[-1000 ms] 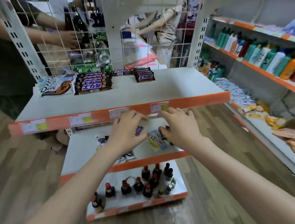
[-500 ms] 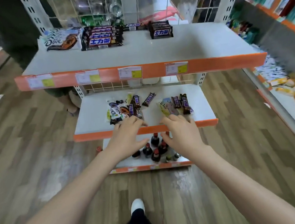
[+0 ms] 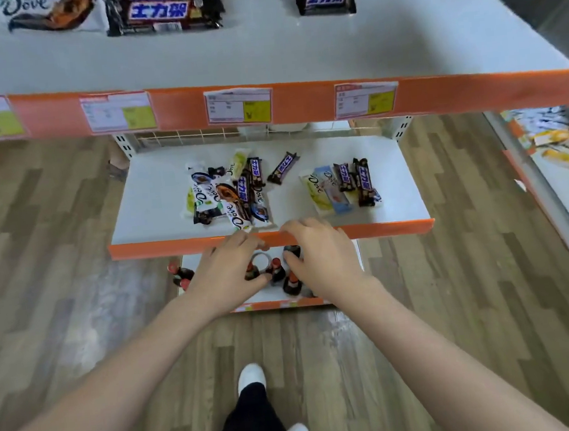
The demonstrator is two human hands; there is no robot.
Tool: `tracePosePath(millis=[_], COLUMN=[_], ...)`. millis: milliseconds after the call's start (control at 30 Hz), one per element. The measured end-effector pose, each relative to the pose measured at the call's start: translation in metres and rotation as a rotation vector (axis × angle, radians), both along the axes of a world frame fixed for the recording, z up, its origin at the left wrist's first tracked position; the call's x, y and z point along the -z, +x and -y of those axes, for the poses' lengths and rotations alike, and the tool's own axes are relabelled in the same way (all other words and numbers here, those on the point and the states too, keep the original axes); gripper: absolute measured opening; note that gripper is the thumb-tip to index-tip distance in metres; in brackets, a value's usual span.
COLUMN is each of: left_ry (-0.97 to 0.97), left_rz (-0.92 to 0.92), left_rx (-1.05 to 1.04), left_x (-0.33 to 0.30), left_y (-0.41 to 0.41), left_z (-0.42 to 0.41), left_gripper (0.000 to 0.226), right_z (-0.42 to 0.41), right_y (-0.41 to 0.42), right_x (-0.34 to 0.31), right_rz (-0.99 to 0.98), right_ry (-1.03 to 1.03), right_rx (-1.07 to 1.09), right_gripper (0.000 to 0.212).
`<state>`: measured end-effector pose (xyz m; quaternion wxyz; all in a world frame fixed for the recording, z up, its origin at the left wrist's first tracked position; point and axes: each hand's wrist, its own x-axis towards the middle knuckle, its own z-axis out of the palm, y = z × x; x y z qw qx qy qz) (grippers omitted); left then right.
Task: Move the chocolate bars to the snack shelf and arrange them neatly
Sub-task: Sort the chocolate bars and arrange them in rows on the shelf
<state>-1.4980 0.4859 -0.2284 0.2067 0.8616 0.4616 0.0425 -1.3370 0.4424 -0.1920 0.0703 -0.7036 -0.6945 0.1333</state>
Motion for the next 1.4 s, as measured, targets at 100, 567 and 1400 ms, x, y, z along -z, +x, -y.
tracePosePath(millis=[100, 567, 1400], left_ry=[-0.027, -0.049, 0.139], left_rz=[-0.051, -0.221, -0.082], left_rx=[-0.002, -0.097, -0.425], left_x=[0.012, 0.09, 0.149], left_y=[0.0, 0.004, 0.04], left_z=[-0.016, -0.095, -0.15], left_gripper=[0.049, 0.047, 0.06], right_z=[-0.016, -0.088, -0.168], right_y=[0.0, -0.005, 0.002], right_x=[0.015, 0.11, 0.207], right_rz=[0.003, 0.024, 0.226], right_ry=[-0.01, -0.103, -0.008], right_rx=[-0.012, 0.003, 0.221], right_gripper=[0.037, 0.038, 0.049])
